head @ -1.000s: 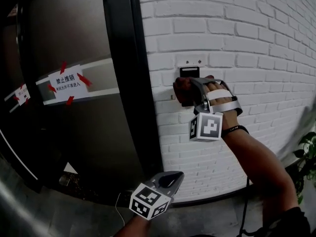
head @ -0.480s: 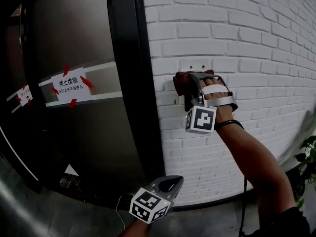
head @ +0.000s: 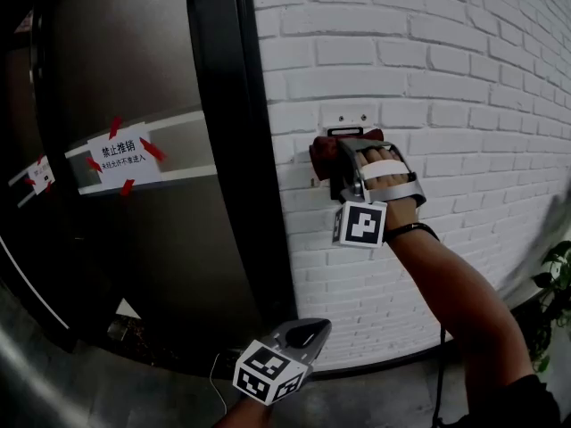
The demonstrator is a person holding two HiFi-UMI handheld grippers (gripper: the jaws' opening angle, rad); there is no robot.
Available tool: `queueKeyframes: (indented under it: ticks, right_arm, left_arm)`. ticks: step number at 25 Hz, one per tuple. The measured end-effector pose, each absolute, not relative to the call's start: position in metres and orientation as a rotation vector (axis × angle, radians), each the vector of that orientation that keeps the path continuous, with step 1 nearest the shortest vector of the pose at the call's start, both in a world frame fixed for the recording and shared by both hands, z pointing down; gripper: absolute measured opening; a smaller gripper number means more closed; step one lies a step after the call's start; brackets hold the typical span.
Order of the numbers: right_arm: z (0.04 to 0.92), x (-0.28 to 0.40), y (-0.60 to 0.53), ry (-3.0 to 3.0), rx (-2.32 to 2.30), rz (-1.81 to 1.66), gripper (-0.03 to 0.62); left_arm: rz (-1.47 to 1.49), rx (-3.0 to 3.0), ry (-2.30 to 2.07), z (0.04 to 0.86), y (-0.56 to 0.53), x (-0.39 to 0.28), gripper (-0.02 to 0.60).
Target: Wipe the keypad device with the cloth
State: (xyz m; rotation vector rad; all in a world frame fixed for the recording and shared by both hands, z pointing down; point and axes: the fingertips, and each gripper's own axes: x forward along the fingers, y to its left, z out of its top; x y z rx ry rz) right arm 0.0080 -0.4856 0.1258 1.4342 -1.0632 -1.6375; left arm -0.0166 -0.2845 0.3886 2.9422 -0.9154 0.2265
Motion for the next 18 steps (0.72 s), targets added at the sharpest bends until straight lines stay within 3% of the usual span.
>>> queueKeyframes:
  ticks: [18]
  right_arm:
    - [0.174,0.011,-0.483,-1.141,1.382,-1.579,0.048]
  left_arm:
    - [0.242,2.940,-0.900,0.393,-0.279,-0.014,0.017]
